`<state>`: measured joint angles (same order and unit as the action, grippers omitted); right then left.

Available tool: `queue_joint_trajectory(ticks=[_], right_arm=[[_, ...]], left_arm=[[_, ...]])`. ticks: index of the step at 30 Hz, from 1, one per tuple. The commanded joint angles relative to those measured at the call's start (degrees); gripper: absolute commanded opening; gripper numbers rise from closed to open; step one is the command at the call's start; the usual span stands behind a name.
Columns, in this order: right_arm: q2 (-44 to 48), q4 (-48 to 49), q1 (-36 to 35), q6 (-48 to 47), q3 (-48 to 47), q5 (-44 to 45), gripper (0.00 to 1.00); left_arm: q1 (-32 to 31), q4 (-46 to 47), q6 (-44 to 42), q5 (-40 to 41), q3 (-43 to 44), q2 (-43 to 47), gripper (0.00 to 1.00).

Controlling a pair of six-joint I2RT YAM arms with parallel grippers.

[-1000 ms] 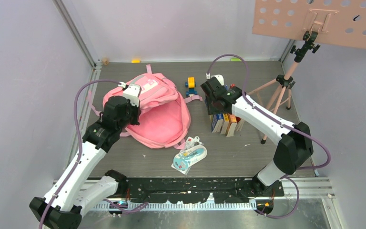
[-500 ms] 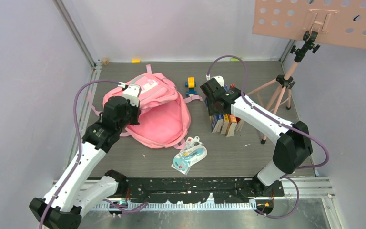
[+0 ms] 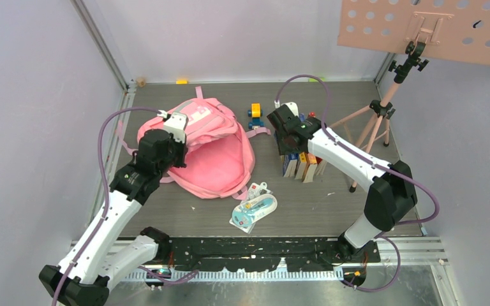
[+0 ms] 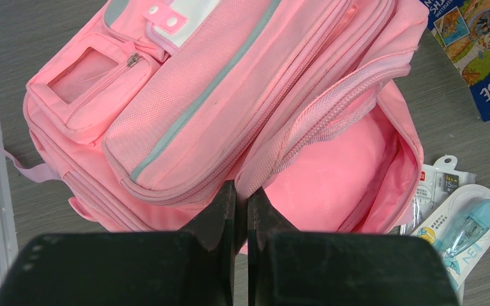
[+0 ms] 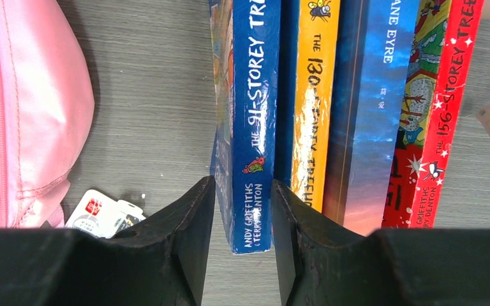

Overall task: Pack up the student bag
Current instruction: Pick up the book from the center of the board.

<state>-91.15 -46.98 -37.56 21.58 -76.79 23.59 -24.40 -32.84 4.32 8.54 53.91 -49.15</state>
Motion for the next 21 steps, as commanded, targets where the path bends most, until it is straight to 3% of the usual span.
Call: queue_joint_trajectory(ticks=[1, 21], right_arm=[[-0.94, 1.49, -1.18, 0.03, -0.20, -1.76, 0.43], [-2.35, 1.47, -2.07, 0.70, 0.07, 1.56, 0.43]], left_arm=[[0.58, 4.71, 0.78, 3.52, 0.38, 1.89, 0.00], [0.54, 4.80, 0.69, 3.47, 0.31, 2.20, 0.00]])
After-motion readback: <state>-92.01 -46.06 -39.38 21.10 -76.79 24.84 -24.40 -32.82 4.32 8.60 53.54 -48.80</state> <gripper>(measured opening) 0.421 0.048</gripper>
